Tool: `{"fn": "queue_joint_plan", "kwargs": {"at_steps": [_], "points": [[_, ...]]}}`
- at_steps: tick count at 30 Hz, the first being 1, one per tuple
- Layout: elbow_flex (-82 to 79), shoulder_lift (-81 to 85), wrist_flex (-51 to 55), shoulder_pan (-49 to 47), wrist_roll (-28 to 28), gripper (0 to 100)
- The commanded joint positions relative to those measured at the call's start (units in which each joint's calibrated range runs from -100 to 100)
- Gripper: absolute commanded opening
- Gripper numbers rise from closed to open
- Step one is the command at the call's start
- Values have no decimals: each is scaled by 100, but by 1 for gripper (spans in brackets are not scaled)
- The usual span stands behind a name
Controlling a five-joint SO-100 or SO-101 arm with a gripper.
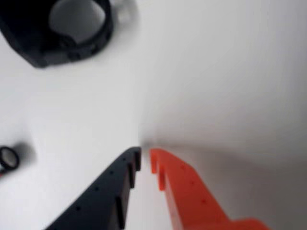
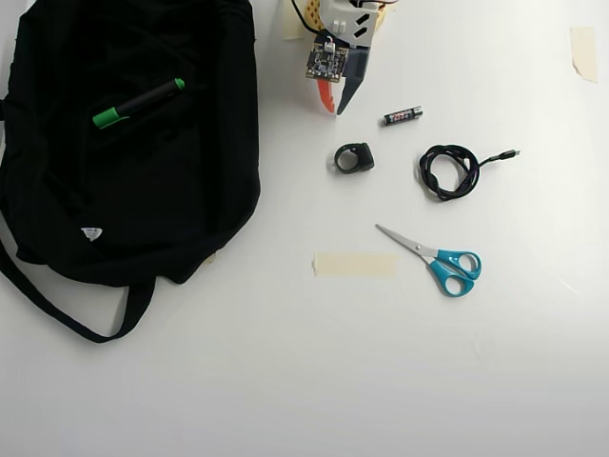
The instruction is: Put the green marker into the black bag
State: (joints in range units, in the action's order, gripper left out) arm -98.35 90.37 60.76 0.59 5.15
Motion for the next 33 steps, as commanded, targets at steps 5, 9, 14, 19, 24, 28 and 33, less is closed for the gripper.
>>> {"fn": "queue_joint_plan", "kwargs": {"at_steps": [5,9,14,19,24,28,33], "points": [[-93,946,1194,-44,-28,2],[-93,930,1185,-44,-22,2],[-93,930,1185,-6,-1,2],[-93,922,1185,-29,-28,2],[-93,922,1185,-29,-28,2],[-93,922,1185,-29,-28,2],[-93,922,1185,-29,-28,2]]}}
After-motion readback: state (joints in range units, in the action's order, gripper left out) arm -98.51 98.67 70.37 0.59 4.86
